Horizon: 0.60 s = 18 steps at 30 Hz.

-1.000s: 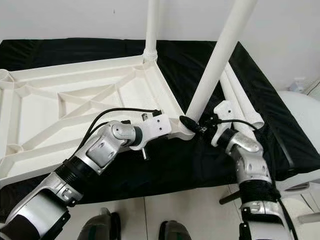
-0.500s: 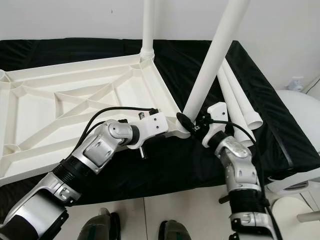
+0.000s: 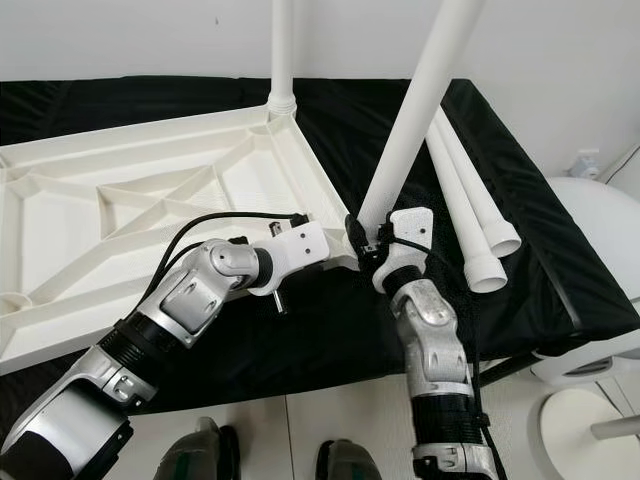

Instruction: Building children table

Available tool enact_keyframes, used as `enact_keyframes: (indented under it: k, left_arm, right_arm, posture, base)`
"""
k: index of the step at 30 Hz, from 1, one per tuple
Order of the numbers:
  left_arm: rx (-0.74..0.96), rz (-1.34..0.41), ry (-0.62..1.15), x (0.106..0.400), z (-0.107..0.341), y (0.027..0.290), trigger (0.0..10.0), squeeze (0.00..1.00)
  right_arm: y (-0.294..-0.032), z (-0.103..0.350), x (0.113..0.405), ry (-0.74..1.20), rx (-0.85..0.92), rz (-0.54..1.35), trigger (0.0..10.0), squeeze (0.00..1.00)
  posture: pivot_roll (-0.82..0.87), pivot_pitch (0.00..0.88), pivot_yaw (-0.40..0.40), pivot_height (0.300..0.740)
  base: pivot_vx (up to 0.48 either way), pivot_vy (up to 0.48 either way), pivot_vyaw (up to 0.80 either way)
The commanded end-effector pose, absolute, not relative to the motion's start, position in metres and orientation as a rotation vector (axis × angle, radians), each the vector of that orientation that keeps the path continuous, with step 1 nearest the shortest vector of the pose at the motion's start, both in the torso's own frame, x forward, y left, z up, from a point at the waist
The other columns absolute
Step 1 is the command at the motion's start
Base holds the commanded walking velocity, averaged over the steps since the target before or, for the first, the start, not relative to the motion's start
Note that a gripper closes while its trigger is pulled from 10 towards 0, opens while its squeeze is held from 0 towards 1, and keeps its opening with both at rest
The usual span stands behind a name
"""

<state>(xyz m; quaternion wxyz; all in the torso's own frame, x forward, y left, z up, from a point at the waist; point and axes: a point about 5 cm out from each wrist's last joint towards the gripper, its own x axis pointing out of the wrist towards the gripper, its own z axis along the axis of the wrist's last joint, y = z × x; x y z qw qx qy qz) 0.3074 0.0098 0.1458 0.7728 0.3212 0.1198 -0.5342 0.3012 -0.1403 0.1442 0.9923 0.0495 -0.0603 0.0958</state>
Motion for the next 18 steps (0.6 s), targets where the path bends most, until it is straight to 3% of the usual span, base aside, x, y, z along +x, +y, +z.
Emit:
enact_keyframes:
  k: [1,15,16,17,18]
  left_arm:
    - [0.705,-1.245,0.173,0.295,0.153,-0.012,10.0,0.0]
    - [0.699,-1.249,0.175,0.293,0.152,-0.013,10.0,0.0]
    - [0.698,-1.247,0.175,0.293,0.152,-0.014,10.0,0.0]
    - [0.696,-1.246,0.175,0.293,0.153,-0.014,10.0,0.0]
    - [0.695,-1.245,0.175,0.294,0.153,-0.014,10.0,0.0]
  right_arm:
    - [-0.116,0.158,0.3,-0.191,0.149,0.23,10.0,0.0]
    - [-0.11,0.159,0.295,-0.186,0.143,0.144,10.0,0.0]
    - [-0.111,0.159,0.295,-0.186,0.142,0.139,10.0,0.36]
    - [-0.111,0.159,0.295,-0.186,0.153,0.151,10.0,1.0]
    - [-0.111,0.16,0.294,-0.186,0.154,0.153,10.0,1.0]
  posture:
    - [-0.03,0.04,-0.052,0.74]
    - [-0.04,0.047,-0.06,0.74]
    - [-0.04,0.048,-0.061,0.74]
    - [-0.04,0.048,-0.06,0.74]
    - [-0.04,0.048,-0.061,0.74]
  base:
    - [0.0,0.0,0.0]
    - [0.0,0.0,0.0]
    - [0.0,0.0,0.0]
    - [0.0,0.0,0.0]
    - [0.0,0.0,0.0]
